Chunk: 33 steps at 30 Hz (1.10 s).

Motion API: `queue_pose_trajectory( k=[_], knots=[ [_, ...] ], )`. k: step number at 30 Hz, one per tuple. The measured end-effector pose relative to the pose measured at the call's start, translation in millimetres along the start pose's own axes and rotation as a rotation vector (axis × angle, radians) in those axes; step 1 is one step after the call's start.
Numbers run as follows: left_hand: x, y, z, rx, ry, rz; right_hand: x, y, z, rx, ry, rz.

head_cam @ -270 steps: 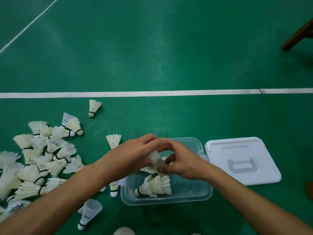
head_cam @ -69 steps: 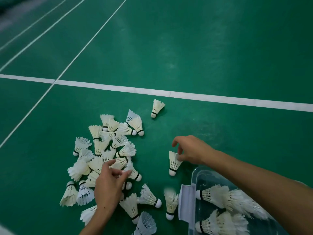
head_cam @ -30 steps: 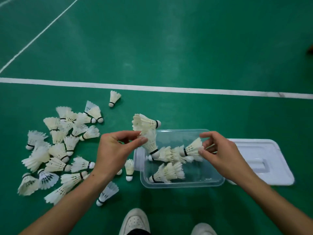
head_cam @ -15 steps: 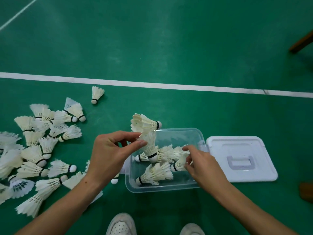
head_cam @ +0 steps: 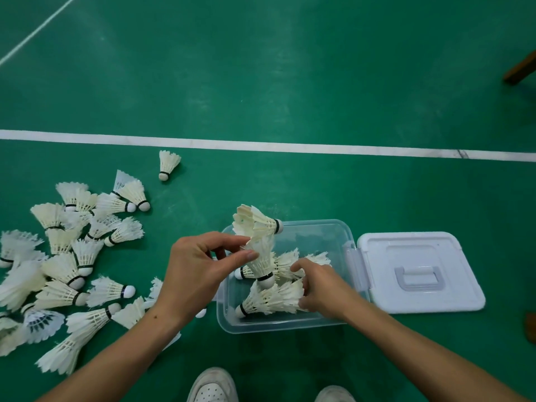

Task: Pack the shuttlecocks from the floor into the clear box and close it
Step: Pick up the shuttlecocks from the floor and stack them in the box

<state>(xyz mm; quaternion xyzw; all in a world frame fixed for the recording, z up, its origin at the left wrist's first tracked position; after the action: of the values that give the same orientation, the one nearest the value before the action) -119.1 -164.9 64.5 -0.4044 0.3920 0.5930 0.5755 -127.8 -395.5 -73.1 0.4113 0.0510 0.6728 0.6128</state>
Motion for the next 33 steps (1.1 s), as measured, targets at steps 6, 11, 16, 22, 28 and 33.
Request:
queue_pose_trajectory(
  k=[6, 11, 16, 22, 28, 33],
  knots=[
    [5, -9, -22, 0.173, -0.122, -0.031, 2, 11, 14, 0.082, 0.000, 0.006],
    [-3, -27, -38, 0.343, -0.256, -0.075, 15, 39, 85, -0.094, -0.087, 0.098],
    [-22, -43, -73, 0.609, -0.446, -0.153, 55, 70, 139, -0.301, -0.245, 0.352],
    [-38, -49, -109, 0.831, -0.533, -0.260, 70, 50, 114, -0.276, 0.050, 0.491],
    [-31, -52, -114, 0.812, -0.570, -0.299, 56, 47, 105, -0.311, 0.156, 0.479],
    [-27, -52, -103, 0.729, -0.516, -0.348, 23, 61, 121, -0.448, 0.145, 0.344]
  ],
)
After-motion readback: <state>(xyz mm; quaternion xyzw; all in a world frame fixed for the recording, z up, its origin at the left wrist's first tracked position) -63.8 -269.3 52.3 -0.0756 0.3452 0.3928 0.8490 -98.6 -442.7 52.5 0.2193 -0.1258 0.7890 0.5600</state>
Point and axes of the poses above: each hand's wrist, its own y-axis away from the middle knuckle, its own z-axis out of the back of the hand, x = y × z, the point moved 10 cm from there along -y, towards the middle knuckle
